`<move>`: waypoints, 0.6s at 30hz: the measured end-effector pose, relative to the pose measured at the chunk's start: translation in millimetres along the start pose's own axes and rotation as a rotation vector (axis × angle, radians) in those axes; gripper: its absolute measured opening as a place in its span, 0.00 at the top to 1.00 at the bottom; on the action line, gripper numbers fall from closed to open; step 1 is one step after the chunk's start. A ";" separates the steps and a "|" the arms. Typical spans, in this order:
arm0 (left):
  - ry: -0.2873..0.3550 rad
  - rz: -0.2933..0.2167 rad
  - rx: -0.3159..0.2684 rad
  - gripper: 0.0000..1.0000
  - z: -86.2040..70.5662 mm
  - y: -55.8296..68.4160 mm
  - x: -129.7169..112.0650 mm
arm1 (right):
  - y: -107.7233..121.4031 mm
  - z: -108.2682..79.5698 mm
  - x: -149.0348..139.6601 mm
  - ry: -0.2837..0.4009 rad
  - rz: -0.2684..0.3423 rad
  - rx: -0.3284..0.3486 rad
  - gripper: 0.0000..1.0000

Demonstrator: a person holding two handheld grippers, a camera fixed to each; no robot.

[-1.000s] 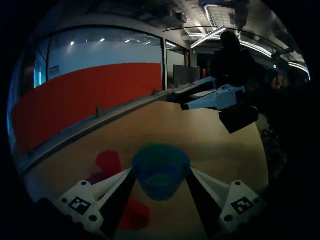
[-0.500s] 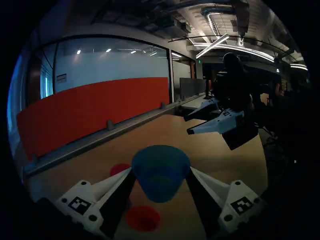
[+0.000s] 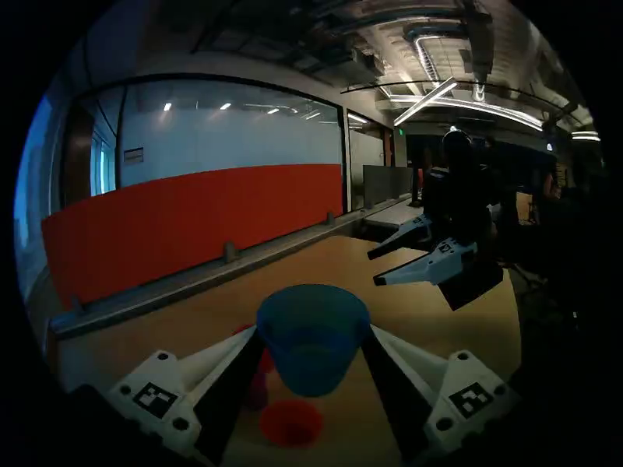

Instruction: Pour water

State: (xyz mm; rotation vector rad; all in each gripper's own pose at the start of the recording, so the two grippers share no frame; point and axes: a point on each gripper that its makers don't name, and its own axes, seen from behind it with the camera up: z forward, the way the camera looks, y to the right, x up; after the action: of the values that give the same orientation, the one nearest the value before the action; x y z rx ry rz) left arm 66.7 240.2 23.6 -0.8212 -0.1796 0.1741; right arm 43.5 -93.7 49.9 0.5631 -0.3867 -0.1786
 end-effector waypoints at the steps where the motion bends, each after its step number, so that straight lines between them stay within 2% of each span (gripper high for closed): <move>1: 0.002 -0.001 0.002 0.16 -1.4 -1.0 0.8 | -0.6 1.0 -1.1 -0.002 -0.001 0.002 0.00; 11: 0.039 -0.017 0.042 0.15 -17.2 -19.0 19.2 | -9.4 12.8 -14.3 -0.027 -0.008 0.031 0.01; 18: 0.076 -0.010 0.088 0.15 -29.7 -35.3 37.1 | -15.2 22.9 -27.4 -0.053 -0.010 0.052 0.00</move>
State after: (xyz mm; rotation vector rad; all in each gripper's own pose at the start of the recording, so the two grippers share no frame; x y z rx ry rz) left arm 112.4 203.8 33.2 -0.7384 -0.1033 0.1403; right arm 8.4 -110.1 50.9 0.6124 -0.4411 -0.1935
